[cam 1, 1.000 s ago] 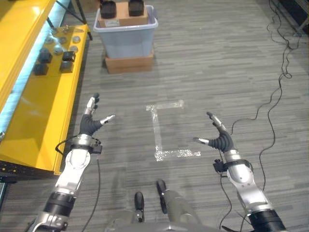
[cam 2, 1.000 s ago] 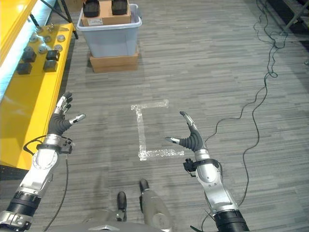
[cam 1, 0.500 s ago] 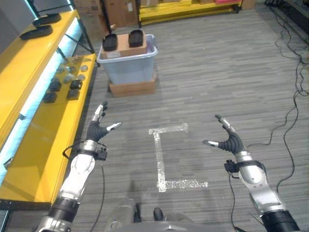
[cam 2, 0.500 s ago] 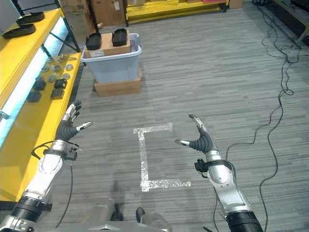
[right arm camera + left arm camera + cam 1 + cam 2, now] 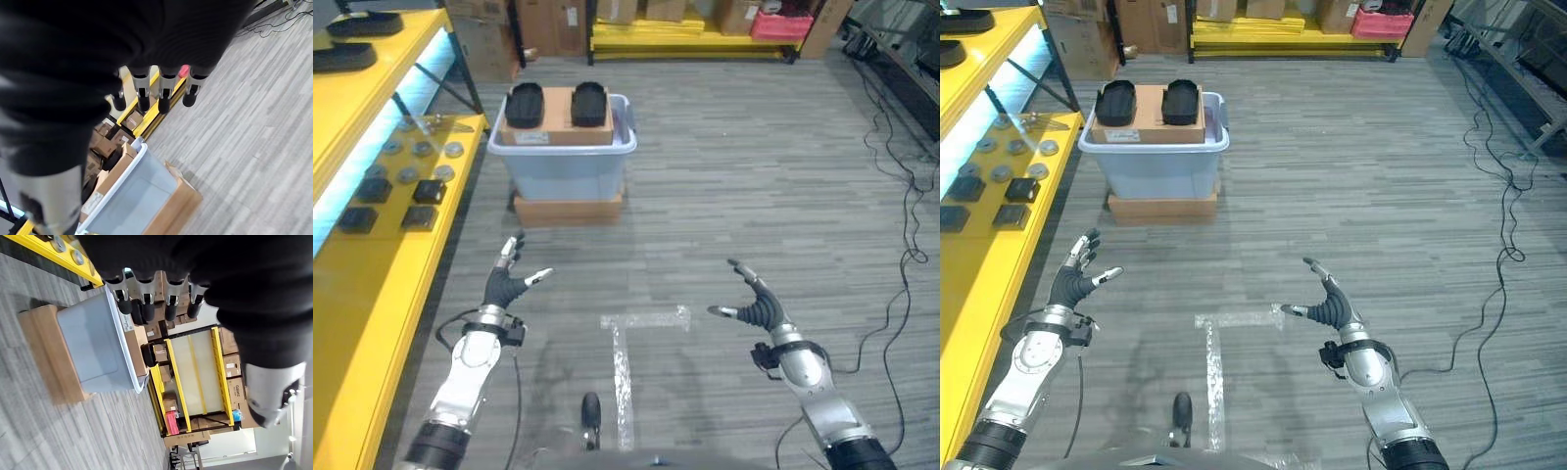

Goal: Move parts from the plastic box to the shelf.

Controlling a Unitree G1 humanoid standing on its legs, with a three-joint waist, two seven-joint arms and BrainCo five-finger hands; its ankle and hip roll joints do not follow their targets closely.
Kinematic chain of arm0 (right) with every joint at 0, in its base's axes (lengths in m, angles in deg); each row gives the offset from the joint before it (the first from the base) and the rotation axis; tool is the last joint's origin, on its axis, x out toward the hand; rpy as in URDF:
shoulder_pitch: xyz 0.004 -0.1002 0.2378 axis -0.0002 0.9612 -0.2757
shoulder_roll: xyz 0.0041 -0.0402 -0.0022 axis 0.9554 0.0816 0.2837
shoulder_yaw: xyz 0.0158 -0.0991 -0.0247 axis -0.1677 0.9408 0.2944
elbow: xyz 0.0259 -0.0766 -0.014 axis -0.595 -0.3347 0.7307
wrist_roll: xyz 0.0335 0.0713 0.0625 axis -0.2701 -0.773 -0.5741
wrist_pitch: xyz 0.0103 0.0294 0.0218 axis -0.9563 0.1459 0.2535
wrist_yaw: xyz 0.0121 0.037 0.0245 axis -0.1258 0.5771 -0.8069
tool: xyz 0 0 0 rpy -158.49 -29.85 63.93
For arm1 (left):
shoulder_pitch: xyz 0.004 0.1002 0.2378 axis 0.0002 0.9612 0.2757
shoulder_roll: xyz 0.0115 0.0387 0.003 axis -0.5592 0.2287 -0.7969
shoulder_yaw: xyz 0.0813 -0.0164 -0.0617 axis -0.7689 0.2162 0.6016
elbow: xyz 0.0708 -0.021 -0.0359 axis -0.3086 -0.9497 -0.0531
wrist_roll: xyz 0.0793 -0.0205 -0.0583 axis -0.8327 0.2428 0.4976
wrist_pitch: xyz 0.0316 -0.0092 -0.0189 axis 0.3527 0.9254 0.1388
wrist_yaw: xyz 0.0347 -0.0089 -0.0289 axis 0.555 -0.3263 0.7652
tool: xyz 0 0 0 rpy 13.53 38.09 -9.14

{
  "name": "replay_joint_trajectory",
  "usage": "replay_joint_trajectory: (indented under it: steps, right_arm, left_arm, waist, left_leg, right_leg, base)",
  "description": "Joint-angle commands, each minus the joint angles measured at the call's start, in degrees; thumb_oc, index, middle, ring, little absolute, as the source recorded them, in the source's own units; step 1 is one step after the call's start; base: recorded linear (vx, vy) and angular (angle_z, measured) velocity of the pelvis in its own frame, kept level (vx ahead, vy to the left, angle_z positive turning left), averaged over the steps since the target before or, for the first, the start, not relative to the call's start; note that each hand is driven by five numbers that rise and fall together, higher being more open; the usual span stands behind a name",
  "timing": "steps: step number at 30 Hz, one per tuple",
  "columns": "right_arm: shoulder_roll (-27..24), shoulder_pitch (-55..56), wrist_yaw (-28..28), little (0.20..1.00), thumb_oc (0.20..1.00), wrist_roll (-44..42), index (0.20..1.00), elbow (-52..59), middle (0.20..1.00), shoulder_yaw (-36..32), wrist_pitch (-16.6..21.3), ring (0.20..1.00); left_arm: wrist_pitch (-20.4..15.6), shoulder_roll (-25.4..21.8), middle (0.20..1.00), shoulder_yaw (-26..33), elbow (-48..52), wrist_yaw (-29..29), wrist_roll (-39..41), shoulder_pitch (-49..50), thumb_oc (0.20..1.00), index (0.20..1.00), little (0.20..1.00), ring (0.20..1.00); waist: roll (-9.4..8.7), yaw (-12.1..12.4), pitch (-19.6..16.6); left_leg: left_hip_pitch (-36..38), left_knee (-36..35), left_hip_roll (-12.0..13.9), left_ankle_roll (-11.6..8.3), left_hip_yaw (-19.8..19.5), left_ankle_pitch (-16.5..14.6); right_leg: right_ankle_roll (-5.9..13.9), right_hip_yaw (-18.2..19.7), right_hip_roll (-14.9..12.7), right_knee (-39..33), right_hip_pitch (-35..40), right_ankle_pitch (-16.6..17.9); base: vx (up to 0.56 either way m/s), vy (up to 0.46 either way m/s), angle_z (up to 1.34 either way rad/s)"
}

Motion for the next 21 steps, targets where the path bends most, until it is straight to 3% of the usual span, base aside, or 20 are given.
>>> replay_joint_trajectory:
  steps: [1, 3, 4, 5, 7, 9, 11, 12, 13, 14, 15, 17, 19, 21]
  right_arm:
    - [-2.0, -4.5, 0.2, 1.000, 1.000, 2.6, 1.000, 1.3, 1.000, -0.7, 1.4, 1.000]
    - [-2.0, -3.7, 0.5, 1.000, 1.000, 1.6, 1.000, 1.2, 1.000, -0.9, 1.3, 1.000]
    - [-2.0, -3.6, 0.6, 1.000, 1.000, 1.6, 1.000, 1.2, 1.000, -1.0, 1.3, 1.000]
    - [-1.9, -1.8, 0.6, 1.000, 1.000, 1.2, 1.000, 0.5, 1.000, -1.9, 1.1, 1.000]
    - [-1.8, 0.5, 0.8, 1.000, 1.000, 0.9, 1.000, 0.3, 1.000, -3.0, 1.1, 1.000]
    - [-1.7, 1.6, 0.7, 1.000, 1.000, 0.4, 1.000, -0.1, 1.000, -3.4, 0.9, 1.000]
    - [-1.6, 2.7, 1.0, 1.000, 1.000, 0.5, 1.000, 0.1, 1.000, -3.5, 0.6, 1.000]
    - [-1.6, 3.0, 1.1, 1.000, 1.000, 0.3, 1.000, -0.4, 1.000, -3.4, 0.7, 1.000]
    - [-1.7, 3.1, 0.9, 1.000, 1.000, 0.1, 1.000, -1.3, 1.000, -3.6, 0.7, 1.000]
    - [-2.5, 2.8, 0.6, 1.000, 1.000, 0.6, 1.000, -1.3, 1.000, -3.6, 0.3, 1.000]
    - [-2.5, 2.7, 0.6, 1.000, 1.000, 0.6, 1.000, -1.3, 1.000, -3.6, 0.3, 1.000]
    - [-3.6, 1.8, 0.2, 1.000, 1.000, -1.3, 1.000, -2.4, 1.000, -3.4, 0.1, 1.000]
    - [-4.0, 1.2, 0.2, 1.000, 1.000, -1.3, 1.000, -3.0, 1.000, -3.0, -0.1, 1.000]
    - [-4.8, 1.4, 0.3, 1.000, 1.000, -0.2, 1.000, -2.2, 1.000, -2.9, -0.3, 1.000]
  left_arm:
    - [-2.7, -1.7, 1.000, 2.8, 0.3, 1.1, -0.4, -3.3, 1.000, 1.000, 1.000, 1.000]
    - [-3.1, -1.1, 1.000, 2.8, 0.0, 0.6, 1.6, -3.2, 1.000, 1.000, 1.000, 1.000]
    - [-3.1, -1.1, 1.000, 2.8, -0.1, 0.5, 1.7, -3.1, 1.000, 1.000, 1.000, 1.000]
    - [-2.7, -0.9, 1.000, 1.7, -0.8, 0.1, 1.0, -2.9, 1.000, 1.000, 1.000, 1.000]
    - [-2.7, -0.5, 1.000, 1.0, -0.8, -0.1, 0.7, -2.7, 1.000, 1.000, 1.000, 1.000]
    - [-2.1, -0.4, 1.000, 0.9, -0.8, -0.2, 0.2, -2.6, 1.000, 1.000, 1.000, 1.000]
    - [-2.0, -0.2, 1.000, 0.9, -0.9, -1.2, -0.2, -1.8, 1.000, 1.000, 1.000, 1.000]
    - [-2.1, 0.2, 1.000, 0.4, -1.6, -1.4, 0.0, -1.6, 1.000, 1.000, 1.000, 1.000]
    - [-2.1, 0.6, 1.000, 0.1, -1.9, -1.7, 0.4, -1.8, 1.000, 1.000, 1.000, 1.000]
    - [-2.2, 0.7, 1.000, -0.1, -2.1, -1.6, 1.0, -2.2, 1.000, 1.000, 1.000, 1.000]
    - [-2.2, 0.7, 1.000, -0.1, -2.1, -1.6, 1.0, -2.2, 1.000, 1.000, 1.000, 1.000]
    - [-2.2, 0.8, 1.000, -0.7, -2.9, -1.3, 2.3, -3.7, 1.000, 1.000, 1.000, 1.000]
    - [-2.2, 0.8, 1.000, -0.9, -3.3, -1.3, 1.7, -4.0, 1.000, 1.000, 1.000, 1.000]
    - [-2.0, 1.1, 1.000, -0.7, -3.1, -1.9, 2.6, -3.3, 1.000, 1.000, 1.000, 1.000]
  waist:
    - [3.64, 1.0, 1.2]
    - [4.21, 0.5, 0.9]
    - [4.31, 0.4, 0.8]
    - [4.28, -1.2, 0.4]
    - [4.39, -2.8, 0.1]
    - [4.37, -3.9, -0.3]
    - [4.11, -4.3, -1.0]
    - [4.22, -4.4, -2.1]
    - [4.81, -4.5, -2.1]
    - [4.09, -4.3, -1.2]
    - [4.46, -4.6, -1.2]
    - [3.37, -3.8, 0.7]
    - [2.80, -3.1, 1.0]
    - [2.10, -1.8, 1.0]
  left_leg:
    - [3.4, 0.9, 7.0, -8.15, 1.5, -6.9]
    - [5.7, -0.1, 7.4, -8.43, 1.6, -8.0]
    - [5.9, -0.1, 7.5, -8.40, 1.5, -8.2]
    - [8.8, -0.5, 7.1, -7.94, 1.2, -10.4]
    - [11.4, -1.2, 6.4, -7.86, 0.8, -12.2]
    - [14.6, -0.7, 5.5, -8.18, 0.0, -15.4]
    - [17.2, 1.4, 5.1, -8.22, -2.1, -18.3]
    - [18.0, 3.6, 5.1, -8.53, -3.5, -18.5]
    - [16.0, 10.7, 5.5, -10.38, -2.9, -17.2]
    - [12.1, 19.8, 4.8, -12.11, -3.3, -14.0]
    - [11.7, 20.9, 5.1, -12.02, -3.5, -14.9]
    - [3.3, 38.2, 3.7, -14.40, -5.1, -10.2]
    - [0.8, 40.8, 4.1, -14.00, -4.6, -10.8]
    - [-1.7, 36.1, 5.4, -12.27, -3.8, -13.1]
  right_leg:
    - [1.51, 0.6, -2.9, -14.5, -1.2, 11.5]
    - [-0.66, -1.3, -2.9, -23.3, -3.2, 7.2]
    - [-0.66, -1.5, -2.9, -23.8, -2.7, 7.2]
    - [-0.66, -0.9, 0.0, -31.6, -4.1, 7.6]
    - [-0.51, -0.7, 2.6, -35.9, -5.9, 9.8]
    - [0.07, -3.0, 3.2, -37.8, -7.5, 11.9]
    - [-1.06, -3.9, 3.4, -38.1, -6.4, 12.3]
    - [-2.49, -2.7, 4.2, -37.7, -5.3, 12.2]
    - [-3.17, -2.7, 3.8, -37.5, -3.3, 11.8]
    - [-3.26, -2.3, 2.7, -36.9, -2.4, 12.2]
    - [-3.23, -2.7, 2.9, -36.8, -2.5, 11.7]
    - [-4.66, -1.7, 1.1, -35.7, 0.3, 10.3]
    - [-5.18, -1.2, 0.4, -36.2, 1.8, 9.8]
    - [-5.63, -1.5, -0.9, -37.0, 4.1, 8.9]
  base:
    - [0.42, 0.037, 0.27]
    - [0.34, 0.011, -0.06]
    - [0.44, -0.009, -0.06]
    - [0.50, -0.016, 0.29]
    - [0.58, -0.048, 0.66]
    - [0.53, -0.095, 1.00]
    - [0.54, -0.149, 0.85]
    - [0.62, -0.201, 0.23]
    - [0.54, -0.213, 0.00]
    - [0.33, -0.125, -0.12]
    - [0.19, -0.092, -0.08]
    - [0.30, -0.122, 0.02]
    - [0.27, -0.089, 0.04]
    - [0.35, -0.081, -0.07]
